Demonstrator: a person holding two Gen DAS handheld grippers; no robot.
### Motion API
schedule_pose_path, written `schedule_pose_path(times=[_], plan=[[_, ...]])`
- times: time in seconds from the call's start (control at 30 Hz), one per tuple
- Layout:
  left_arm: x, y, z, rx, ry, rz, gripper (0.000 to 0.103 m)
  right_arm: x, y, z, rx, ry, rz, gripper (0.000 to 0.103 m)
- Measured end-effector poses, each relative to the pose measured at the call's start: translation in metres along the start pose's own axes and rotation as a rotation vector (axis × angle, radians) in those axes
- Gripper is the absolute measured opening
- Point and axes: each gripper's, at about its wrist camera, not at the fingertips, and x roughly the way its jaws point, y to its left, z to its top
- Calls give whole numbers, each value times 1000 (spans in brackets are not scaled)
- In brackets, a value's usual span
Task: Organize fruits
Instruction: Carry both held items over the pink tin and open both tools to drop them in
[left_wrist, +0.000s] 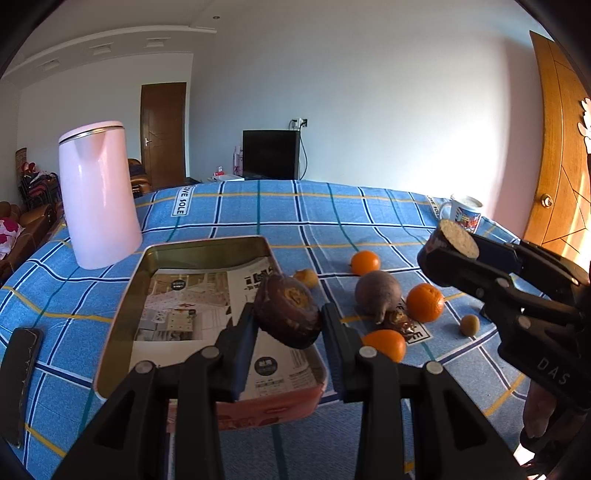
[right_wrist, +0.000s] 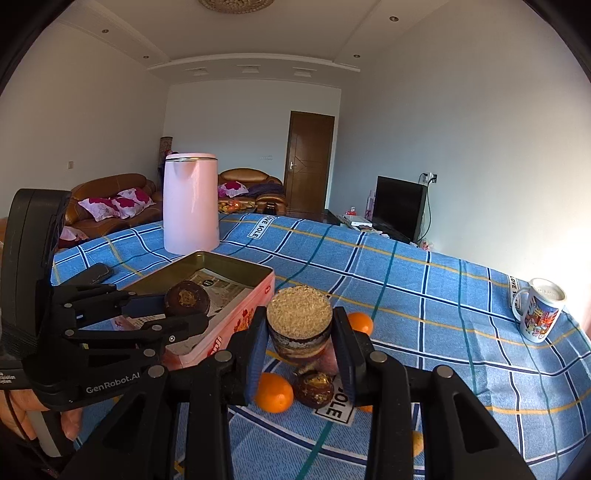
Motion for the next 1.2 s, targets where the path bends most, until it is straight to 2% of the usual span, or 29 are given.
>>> schedule_pose_path(times=[0.43, 0.9, 1.2], plan=[[16, 49, 9, -54, 35, 52, 37, 60, 33, 30, -26, 65, 105, 36], [32, 82, 19, -108, 70, 65, 37, 109, 60, 29, -38, 165, 149, 36], [36, 92, 20, -126, 82, 81, 37, 125, 73, 21, -54, 229, 177, 36]])
